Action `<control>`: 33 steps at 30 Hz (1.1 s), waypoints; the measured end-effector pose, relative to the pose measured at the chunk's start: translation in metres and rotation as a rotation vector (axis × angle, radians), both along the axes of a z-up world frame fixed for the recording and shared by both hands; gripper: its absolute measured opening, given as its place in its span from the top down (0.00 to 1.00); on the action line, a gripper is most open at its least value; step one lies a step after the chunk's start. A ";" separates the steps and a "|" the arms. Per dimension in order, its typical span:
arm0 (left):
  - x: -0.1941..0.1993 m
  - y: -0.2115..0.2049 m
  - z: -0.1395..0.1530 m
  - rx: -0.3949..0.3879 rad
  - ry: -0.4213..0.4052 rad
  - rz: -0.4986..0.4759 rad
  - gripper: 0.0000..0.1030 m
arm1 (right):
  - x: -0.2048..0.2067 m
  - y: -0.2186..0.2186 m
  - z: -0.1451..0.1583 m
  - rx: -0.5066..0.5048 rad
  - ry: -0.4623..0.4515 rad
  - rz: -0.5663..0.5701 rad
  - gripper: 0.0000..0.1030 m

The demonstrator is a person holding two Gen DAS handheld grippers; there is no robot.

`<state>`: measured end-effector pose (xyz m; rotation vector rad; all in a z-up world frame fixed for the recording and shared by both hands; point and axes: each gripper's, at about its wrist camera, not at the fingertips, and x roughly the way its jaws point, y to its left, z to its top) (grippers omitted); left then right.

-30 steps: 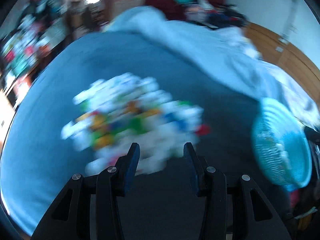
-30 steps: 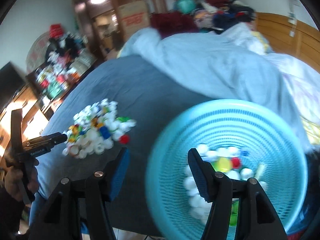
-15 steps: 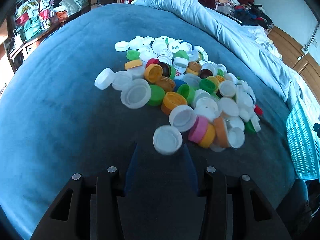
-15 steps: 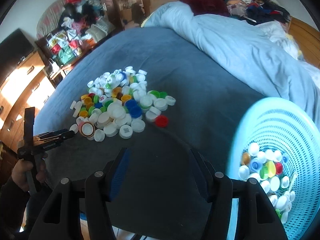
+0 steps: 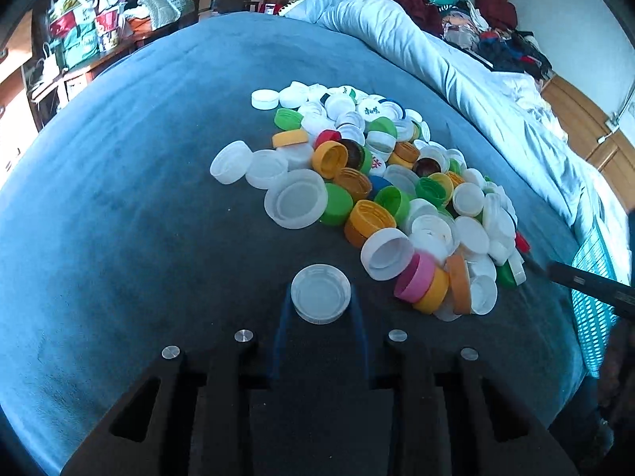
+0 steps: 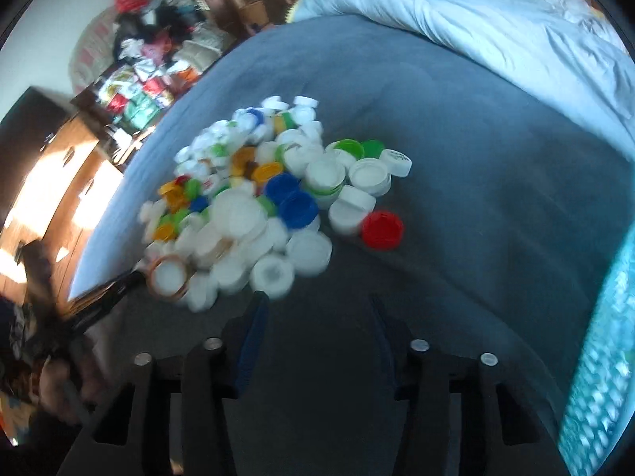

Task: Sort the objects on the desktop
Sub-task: 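Grasp a white cap with the left gripper while the right grasps a clear cap, then carry the white cap and clear cap over the blue basket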

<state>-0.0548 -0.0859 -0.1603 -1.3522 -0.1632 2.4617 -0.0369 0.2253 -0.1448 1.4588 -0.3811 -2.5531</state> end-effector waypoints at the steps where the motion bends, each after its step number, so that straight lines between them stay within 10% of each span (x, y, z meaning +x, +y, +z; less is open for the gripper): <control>1: 0.000 0.000 0.000 -0.001 -0.001 -0.001 0.76 | -0.006 -0.001 -0.004 -0.001 -0.003 -0.007 0.51; 17: -0.001 0.001 0.003 -0.006 -0.009 0.003 0.76 | -0.030 -0.023 -0.022 0.120 0.008 0.028 0.66; 33: 0.046 0.043 0.141 0.054 0.239 -0.057 0.76 | 0.054 -0.011 0.130 0.233 0.246 -0.009 0.66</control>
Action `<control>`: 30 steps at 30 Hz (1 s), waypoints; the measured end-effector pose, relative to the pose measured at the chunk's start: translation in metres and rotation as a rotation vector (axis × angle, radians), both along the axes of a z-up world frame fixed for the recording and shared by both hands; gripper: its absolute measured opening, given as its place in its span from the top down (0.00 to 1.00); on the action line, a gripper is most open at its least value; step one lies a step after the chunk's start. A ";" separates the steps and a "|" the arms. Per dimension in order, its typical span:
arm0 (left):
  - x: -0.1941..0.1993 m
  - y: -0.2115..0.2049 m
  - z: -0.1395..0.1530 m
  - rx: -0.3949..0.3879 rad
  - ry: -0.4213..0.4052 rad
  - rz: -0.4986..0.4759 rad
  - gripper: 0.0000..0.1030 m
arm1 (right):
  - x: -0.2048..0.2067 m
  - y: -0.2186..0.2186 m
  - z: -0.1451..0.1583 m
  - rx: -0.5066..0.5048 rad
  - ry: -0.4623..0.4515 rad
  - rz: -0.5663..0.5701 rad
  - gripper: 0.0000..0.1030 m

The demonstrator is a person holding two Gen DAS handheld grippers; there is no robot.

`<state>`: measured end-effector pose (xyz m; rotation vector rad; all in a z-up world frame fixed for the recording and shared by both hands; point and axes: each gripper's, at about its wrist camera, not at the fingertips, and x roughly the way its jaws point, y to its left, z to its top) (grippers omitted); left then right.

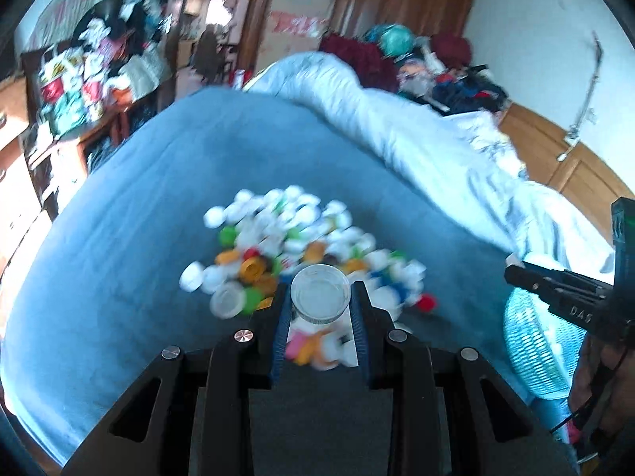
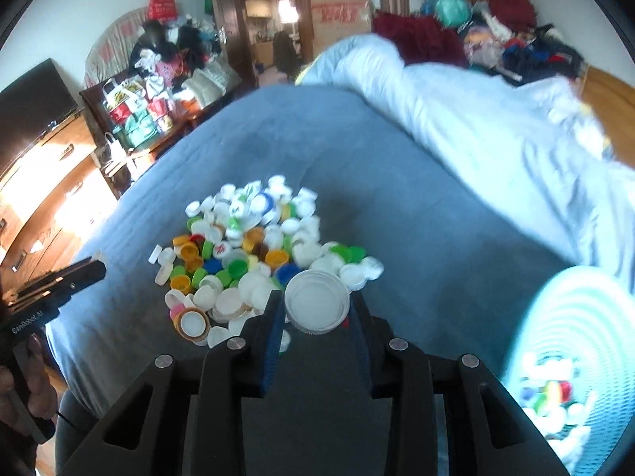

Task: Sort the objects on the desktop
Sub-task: 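Carry the white cap and clear cap over the blue basket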

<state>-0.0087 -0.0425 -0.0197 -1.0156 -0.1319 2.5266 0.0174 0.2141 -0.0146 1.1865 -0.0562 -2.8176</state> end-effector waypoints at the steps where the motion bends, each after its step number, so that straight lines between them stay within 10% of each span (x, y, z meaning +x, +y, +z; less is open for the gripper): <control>1: 0.002 0.006 0.006 0.001 0.011 -0.015 0.76 | 0.006 0.005 0.008 0.004 0.010 -0.011 0.66; 30: 0.052 0.257 0.088 -0.002 0.092 -0.468 0.76 | 0.119 0.166 0.074 0.068 0.110 -0.353 0.66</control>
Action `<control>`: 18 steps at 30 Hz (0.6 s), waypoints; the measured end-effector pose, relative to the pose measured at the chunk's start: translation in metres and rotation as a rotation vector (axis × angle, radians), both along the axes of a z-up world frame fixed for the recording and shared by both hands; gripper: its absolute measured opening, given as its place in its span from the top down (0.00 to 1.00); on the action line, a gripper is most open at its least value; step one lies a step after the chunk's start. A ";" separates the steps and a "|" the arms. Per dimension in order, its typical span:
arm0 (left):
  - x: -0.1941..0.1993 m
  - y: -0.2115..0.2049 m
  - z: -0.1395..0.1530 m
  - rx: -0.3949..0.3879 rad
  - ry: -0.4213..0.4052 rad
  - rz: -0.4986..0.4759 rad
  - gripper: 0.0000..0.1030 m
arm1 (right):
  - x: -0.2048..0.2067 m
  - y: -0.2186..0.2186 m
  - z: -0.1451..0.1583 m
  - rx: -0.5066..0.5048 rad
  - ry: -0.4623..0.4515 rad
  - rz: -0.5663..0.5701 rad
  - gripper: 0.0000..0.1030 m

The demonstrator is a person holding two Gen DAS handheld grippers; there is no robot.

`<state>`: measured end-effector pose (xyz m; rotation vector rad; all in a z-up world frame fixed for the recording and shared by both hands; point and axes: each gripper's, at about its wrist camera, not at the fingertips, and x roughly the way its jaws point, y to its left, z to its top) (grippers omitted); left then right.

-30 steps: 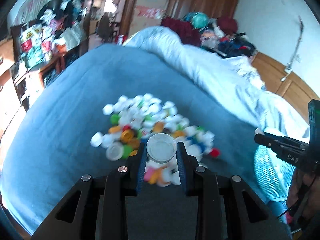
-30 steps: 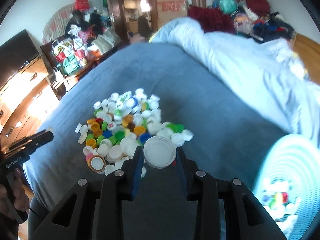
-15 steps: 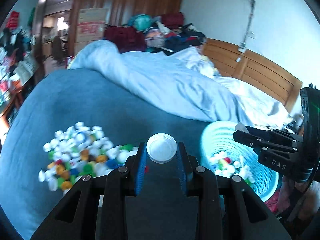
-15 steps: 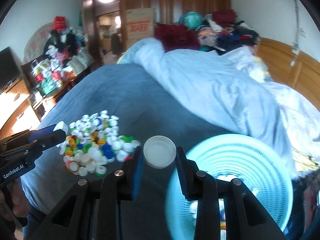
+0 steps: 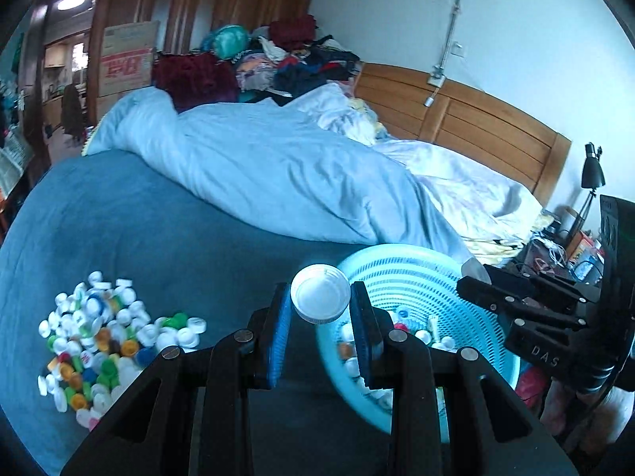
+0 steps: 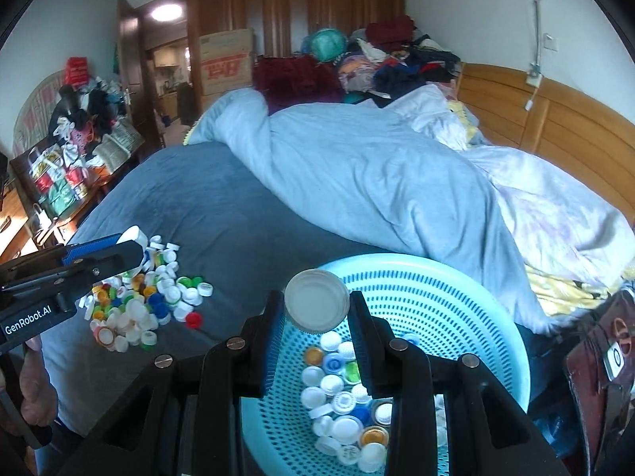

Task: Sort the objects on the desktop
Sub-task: 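Carry the white cap and clear cap over the blue basket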

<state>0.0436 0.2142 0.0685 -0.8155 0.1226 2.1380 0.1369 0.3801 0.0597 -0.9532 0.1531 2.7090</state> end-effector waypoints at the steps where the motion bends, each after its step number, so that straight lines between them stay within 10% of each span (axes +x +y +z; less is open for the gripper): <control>1: 0.001 0.006 0.000 -0.004 -0.005 -0.010 0.76 | 0.002 0.005 0.000 -0.006 -0.003 -0.006 0.66; 18: 0.017 0.091 -0.010 -0.115 -0.100 -0.158 0.76 | 0.018 0.058 -0.003 -0.054 -0.067 -0.064 0.66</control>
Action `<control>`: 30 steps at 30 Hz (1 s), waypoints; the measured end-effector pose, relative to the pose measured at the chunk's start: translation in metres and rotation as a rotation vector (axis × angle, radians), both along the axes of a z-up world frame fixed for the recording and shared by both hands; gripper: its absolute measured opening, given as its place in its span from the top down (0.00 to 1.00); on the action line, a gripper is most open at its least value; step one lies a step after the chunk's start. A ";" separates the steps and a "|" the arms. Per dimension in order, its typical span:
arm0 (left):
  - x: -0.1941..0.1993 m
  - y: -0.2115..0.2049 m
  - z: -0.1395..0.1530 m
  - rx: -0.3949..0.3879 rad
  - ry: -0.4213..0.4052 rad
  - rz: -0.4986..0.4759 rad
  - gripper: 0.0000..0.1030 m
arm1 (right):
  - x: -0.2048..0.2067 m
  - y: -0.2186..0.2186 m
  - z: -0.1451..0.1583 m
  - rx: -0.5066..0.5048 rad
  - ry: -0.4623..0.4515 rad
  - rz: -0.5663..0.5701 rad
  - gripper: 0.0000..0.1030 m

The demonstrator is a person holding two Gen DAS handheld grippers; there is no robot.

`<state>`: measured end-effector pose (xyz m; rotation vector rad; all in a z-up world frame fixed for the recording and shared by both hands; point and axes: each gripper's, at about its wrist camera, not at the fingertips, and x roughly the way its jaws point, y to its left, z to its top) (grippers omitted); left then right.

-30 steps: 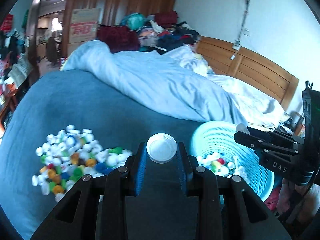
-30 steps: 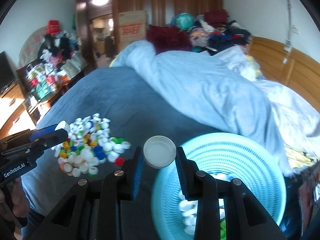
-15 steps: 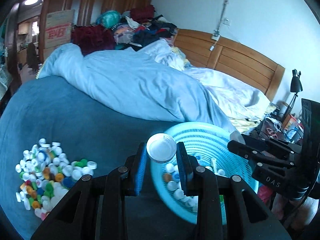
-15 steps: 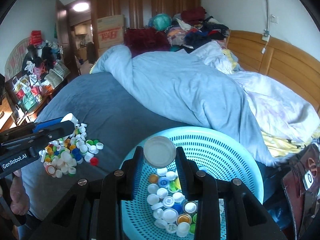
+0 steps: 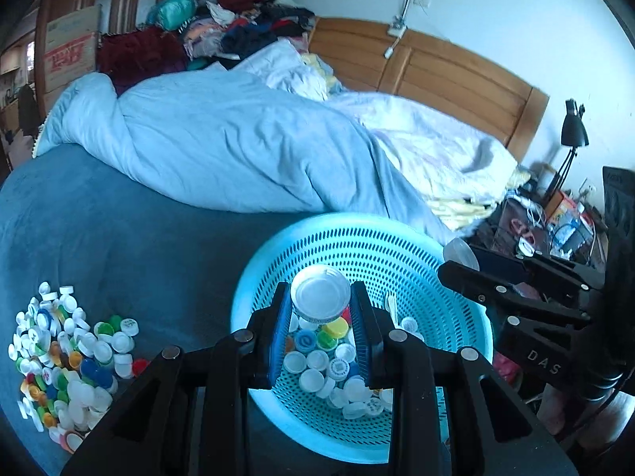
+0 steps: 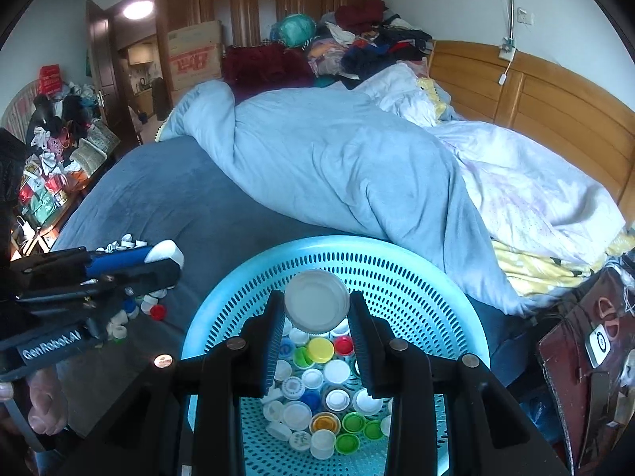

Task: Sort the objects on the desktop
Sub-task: 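Carry the white cap and clear cap over the blue basket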

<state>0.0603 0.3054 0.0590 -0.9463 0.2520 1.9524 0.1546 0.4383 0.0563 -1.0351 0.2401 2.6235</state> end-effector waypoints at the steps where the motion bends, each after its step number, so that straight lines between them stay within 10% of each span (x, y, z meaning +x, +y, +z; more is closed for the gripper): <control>1: -0.001 0.004 -0.002 -0.011 -0.011 -0.002 0.76 | 0.000 0.002 -0.002 -0.007 -0.006 0.003 0.66; 30: 0.009 0.041 -0.006 -0.082 -0.033 -0.059 0.76 | 0.001 0.013 -0.024 -0.080 -0.056 0.020 0.66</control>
